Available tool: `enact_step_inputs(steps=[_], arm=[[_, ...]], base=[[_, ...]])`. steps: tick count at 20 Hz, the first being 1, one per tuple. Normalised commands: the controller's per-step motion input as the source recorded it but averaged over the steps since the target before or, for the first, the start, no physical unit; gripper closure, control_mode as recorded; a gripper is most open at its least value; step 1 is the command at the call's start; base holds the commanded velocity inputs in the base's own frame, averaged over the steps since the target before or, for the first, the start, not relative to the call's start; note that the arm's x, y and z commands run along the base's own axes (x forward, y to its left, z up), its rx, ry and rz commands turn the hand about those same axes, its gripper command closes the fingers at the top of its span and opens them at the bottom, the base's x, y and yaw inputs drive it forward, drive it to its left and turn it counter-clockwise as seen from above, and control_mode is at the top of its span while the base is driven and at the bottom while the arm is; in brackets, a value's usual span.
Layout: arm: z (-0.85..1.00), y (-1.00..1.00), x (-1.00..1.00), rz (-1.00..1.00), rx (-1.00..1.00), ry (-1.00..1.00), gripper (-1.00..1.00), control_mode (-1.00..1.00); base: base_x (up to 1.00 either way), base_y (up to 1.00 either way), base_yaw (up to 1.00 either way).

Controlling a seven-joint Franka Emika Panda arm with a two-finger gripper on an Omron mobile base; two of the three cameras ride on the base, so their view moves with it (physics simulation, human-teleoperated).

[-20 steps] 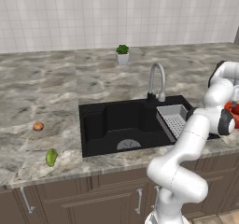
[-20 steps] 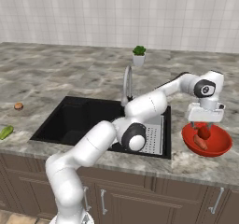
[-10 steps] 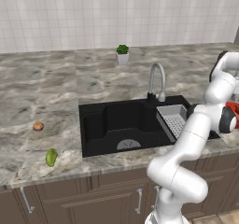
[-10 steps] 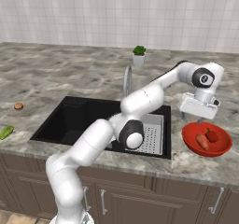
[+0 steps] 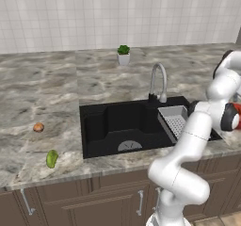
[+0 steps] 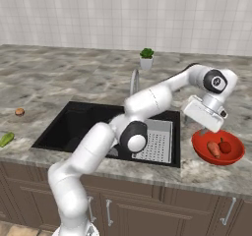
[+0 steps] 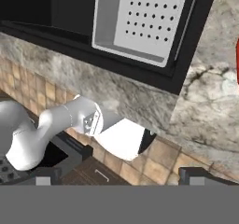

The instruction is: There is a mixed pile of frozen fruits and vegetables on the counter. Locate all the frozen vegetables and place the items in a bowl on the counter. Take all the frozen fruits and defrost them in a running sink.

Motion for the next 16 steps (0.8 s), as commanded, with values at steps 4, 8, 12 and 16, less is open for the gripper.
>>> enact_step_inputs(steps=[4,8,12,16], arm=[[0.0,0.76,-0.44,-0.07,-0.06,0.35,-1.0,-1.0],[0.0,0.92,-0.39,-0.02,-0.05,0.41,-1.0,-1.0],[0.16,0.99,-0.37,0.05,-0.17,0.18,-1.0,-1.0],[0.21,0.76,-0.48,0.01,-0.15,-0.1,-1.0,-1.0]], base=[[0.0,0.0,0.0],[0.0,0.0,0.0],[0.0,0.0,0.0],[0.0,0.0,0.0]])
